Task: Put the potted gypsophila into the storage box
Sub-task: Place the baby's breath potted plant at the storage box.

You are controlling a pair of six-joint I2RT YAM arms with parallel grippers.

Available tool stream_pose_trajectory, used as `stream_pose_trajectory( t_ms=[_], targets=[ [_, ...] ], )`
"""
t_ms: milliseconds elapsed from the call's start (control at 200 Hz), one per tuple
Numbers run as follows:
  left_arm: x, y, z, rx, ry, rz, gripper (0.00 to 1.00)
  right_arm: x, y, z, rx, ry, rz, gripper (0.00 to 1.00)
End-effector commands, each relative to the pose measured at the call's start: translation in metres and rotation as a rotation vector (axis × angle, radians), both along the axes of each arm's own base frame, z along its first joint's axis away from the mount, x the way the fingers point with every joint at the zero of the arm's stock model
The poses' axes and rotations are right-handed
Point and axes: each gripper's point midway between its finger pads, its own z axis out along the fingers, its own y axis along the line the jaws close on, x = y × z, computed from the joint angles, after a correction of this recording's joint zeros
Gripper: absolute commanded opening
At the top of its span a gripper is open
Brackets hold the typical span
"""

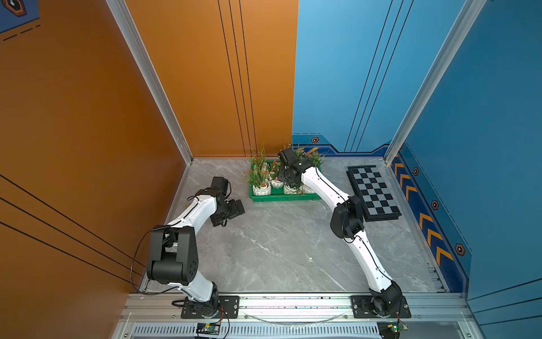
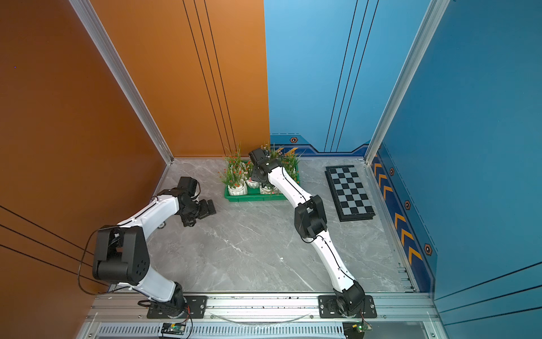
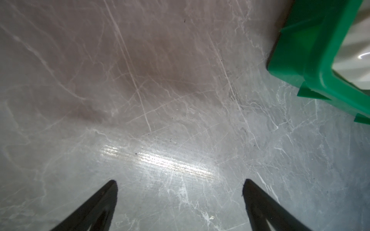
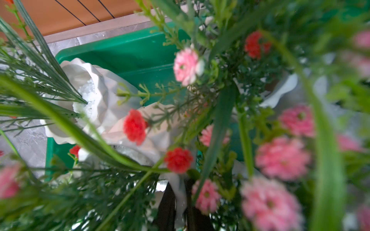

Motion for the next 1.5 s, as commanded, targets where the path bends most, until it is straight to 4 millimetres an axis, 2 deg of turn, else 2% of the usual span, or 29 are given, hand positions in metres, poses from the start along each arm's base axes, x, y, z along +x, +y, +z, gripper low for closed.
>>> stream_pose_trajectory(
  t_ms=[0,125,245,531,776,1006,1201,1296,1316,1331,1356,1497],
  targets=[
    [0.007,-0.001,0.006,-0.013,-0.014,0.001,0.98,0.0,-0.003,-0.007,-0.006,0.023,0.012,0.22],
    [0.007,-0.001,0.007,-0.014,-0.017,0.002,0.98,0.001,-0.002,0.002,-0.003,0.002,0.023,0.28],
    [0.007,-0.002,0.01,-0.018,-0.024,0.002,0.98,0.0,0.0,0.014,-0.002,-0.02,0.032,0.29],
    [0.005,-0.001,0.024,-0.019,-0.068,0.01,0.98,-0.006,0.007,0.066,0.009,-0.114,0.079,0.31],
    [-0.001,0.002,0.046,-0.016,-0.136,0.027,0.98,-0.018,0.008,0.107,0.001,-0.183,0.113,0.32],
    [-0.007,0.004,0.075,-0.009,-0.233,0.015,0.98,-0.033,0.001,0.134,-0.022,-0.218,0.14,0.33],
    [-0.013,0.009,0.1,0.015,-0.316,0.001,0.98,-0.049,-0.019,0.155,-0.06,-0.242,0.166,0.34],
    [-0.016,0.012,0.106,0.028,-0.328,-0.006,0.98,-0.056,-0.04,0.162,-0.086,-0.25,0.154,0.34],
    [-0.017,0.012,0.107,0.03,-0.329,-0.01,0.98,-0.056,-0.044,0.157,-0.093,-0.241,0.152,0.34],
    [-0.017,0.012,0.108,0.031,-0.329,-0.009,0.98,-0.059,-0.049,0.168,-0.086,-0.257,0.147,0.35],
    [-0.018,0.013,0.109,0.032,-0.331,-0.008,0.98,-0.062,-0.057,0.171,-0.088,-0.26,0.138,0.35],
    [-0.02,0.016,0.112,0.042,-0.34,-0.011,0.98,-0.075,-0.101,0.173,-0.118,-0.259,0.089,0.38]
  ],
)
